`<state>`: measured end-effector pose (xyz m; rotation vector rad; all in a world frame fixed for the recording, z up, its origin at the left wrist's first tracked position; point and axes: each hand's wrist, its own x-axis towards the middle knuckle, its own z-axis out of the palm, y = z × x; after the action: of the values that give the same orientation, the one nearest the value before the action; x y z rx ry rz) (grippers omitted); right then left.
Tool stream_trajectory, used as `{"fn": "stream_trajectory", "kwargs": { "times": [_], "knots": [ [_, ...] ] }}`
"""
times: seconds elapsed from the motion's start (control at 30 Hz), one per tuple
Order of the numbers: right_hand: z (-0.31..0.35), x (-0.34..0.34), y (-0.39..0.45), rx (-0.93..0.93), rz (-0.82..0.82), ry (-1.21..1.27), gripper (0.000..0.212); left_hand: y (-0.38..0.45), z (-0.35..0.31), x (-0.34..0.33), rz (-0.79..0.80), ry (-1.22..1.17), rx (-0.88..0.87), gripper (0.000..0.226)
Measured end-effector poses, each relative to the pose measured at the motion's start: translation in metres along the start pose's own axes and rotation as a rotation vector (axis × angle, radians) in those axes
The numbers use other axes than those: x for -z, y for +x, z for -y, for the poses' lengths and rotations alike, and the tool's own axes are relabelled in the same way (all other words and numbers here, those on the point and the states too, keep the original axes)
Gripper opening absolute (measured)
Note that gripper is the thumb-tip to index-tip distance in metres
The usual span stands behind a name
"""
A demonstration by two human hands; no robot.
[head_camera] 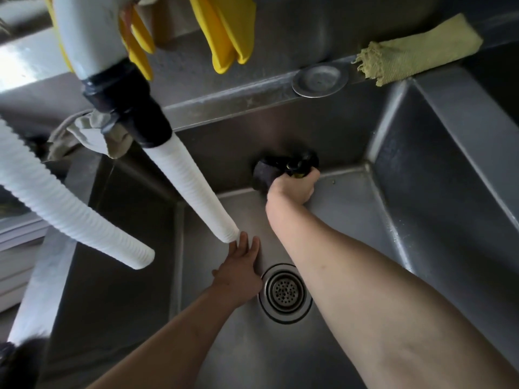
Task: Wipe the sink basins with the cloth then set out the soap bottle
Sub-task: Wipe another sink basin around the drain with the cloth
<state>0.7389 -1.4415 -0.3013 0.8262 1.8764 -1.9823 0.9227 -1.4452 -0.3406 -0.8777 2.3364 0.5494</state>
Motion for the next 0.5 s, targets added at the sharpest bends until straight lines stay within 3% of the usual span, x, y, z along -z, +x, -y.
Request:
{"fn": "stream_trajectory", "kwargs": {
  "times": [0.3,0.5],
  "knots": [
    [0.000,-0.013,-0.008,-0.095,0.018,0.063,0.050,-0.008,-0.010,-0.001,-0.002,0.025,-0.008,0.092],
    [0.015,-0.046,-0.055,-0.101,0.200,0.414,0.059,-0.003,-0.009,-0.013,-0.072,0.005,-0.022,0.083]
  ]
}}
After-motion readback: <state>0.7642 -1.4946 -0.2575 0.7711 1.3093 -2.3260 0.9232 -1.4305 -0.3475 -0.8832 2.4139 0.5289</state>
